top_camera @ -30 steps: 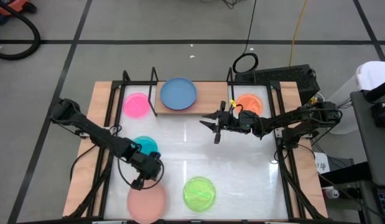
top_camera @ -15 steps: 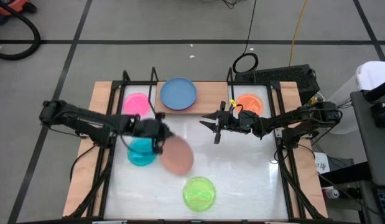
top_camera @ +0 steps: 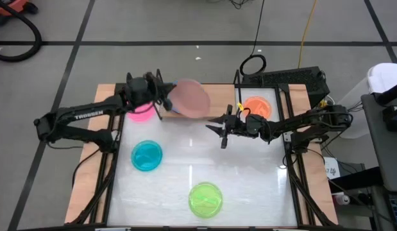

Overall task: Place and stack plates onto a shelf
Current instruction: Stack the peach plate on top of the blue plate on the shelf

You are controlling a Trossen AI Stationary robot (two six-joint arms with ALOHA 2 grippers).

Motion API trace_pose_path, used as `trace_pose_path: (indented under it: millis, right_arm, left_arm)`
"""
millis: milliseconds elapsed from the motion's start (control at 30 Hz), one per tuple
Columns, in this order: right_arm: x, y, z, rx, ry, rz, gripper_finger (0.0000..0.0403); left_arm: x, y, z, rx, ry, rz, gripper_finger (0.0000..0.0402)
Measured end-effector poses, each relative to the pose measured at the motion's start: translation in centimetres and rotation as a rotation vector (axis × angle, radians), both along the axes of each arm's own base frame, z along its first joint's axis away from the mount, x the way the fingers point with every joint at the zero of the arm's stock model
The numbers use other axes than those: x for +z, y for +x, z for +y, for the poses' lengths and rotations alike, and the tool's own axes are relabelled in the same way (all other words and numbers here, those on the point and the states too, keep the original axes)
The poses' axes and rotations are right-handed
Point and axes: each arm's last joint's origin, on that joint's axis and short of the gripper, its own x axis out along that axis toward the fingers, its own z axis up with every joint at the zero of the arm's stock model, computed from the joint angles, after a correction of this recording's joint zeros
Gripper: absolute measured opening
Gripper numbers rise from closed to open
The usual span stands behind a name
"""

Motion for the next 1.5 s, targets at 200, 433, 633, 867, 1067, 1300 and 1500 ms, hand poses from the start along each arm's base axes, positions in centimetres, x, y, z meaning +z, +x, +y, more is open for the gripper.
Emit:
trace_pose_path:
  millis: [200, 433, 633, 867, 1067, 1300, 1500]
  right_arm:
    - [0.1, 0.0, 0.0, -0.004, -0.003, -0.005, 0.0100]
    - [0.1, 0.0, 0.0, -0.004, -0.006, -0.004, 0.0100]
    - [0.1, 0.0, 0.0, -0.004, -0.007, -0.004, 0.0100]
    - [0.1, 0.0, 0.0, -0.004, -0.008, -0.004, 0.0100]
    - [0.0, 0.0, 0.0, -0.005, -0.007, -0.002, 0.0100]
    - [0.0, 0.0, 0.0, -0.005, -0.007, 0.004, 0.0100]
    - [-0.1, 0.0, 0.0, -0.005, -0.011, 0.016, 0.0100]
  left_arm:
    - [-0.2, -1.0, 3.1, 0.034, -0.062, -0.085, 0.0011]
    - [-1.9, -1.6, 5.3, 0.096, -0.169, -0.057, 0.0011]
    - [-4.7, -1.3, 7.0, 0.103, -0.309, 0.012, 0.0011]
    - [-6.4, -1.2, 8.2, 0.129, -0.362, 0.045, 0.0021]
    - [-6.5, -1.3, 8.4, 0.135, -0.363, 0.049, 0.0043]
    - [-6.5, -1.4, 8.4, 0.128, -0.364, 0.053, 0.0046]
    - [-6.1, -1.7, 8.1, 0.118, -0.345, 0.066, 0.0048]
